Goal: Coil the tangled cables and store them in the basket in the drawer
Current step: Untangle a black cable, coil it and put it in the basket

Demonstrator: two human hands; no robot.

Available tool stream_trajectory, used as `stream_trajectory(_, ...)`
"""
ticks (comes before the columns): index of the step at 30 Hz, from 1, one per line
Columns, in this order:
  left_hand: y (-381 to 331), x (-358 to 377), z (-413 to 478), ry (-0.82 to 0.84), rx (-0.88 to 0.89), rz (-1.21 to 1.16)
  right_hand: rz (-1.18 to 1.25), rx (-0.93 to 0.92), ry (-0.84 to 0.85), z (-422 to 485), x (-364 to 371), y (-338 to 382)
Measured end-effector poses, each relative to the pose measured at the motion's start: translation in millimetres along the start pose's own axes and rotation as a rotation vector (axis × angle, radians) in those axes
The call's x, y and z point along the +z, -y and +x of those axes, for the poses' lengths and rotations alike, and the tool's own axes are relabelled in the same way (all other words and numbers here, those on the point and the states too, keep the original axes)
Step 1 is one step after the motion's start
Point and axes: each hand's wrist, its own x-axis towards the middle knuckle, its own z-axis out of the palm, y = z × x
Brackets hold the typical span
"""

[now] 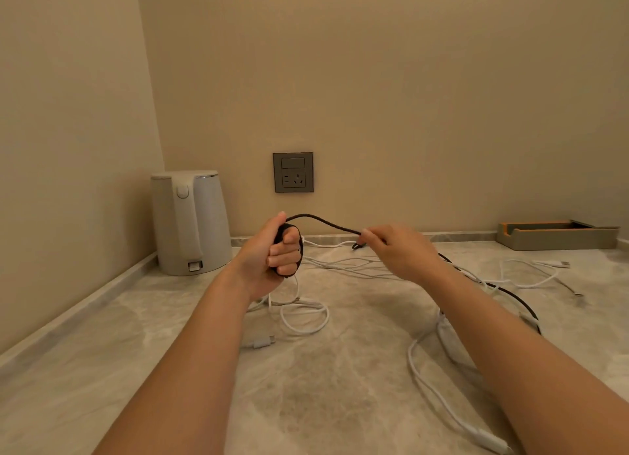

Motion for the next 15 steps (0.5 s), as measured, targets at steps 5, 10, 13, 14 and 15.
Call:
stream_trajectory(5, 0.5, 4.1, -1.5, 0.061, -0.019, -0.064, -0.119, 0.013, 0.233, -2.7, 14.6, 16.2)
stream_trajectory(10, 3.8, 8.8, -1.2, 0.097, -0.084, 0.017, -0.061, -0.116, 0.114, -8.0, 5.3, 30.2)
stream_trajectory(13, 8.0, 13.2, -1.0, 0.112, -0.126, 0.057, 0.042, -0.297, -0.066, -11.6, 5.2, 35.9)
stream_trajectory(14, 8.9, 14.8, -0.8, 0.121, -0.136, 0.065, 0.118, -0.346, -0.089, -11.7, 8.1, 38.6)
stream_trajectory(15, 9.5, 16.6, -0.6, 0.132, -0.144, 0.072, 0.191, -0.371, -0.090, -11.0, 11.6, 40.0)
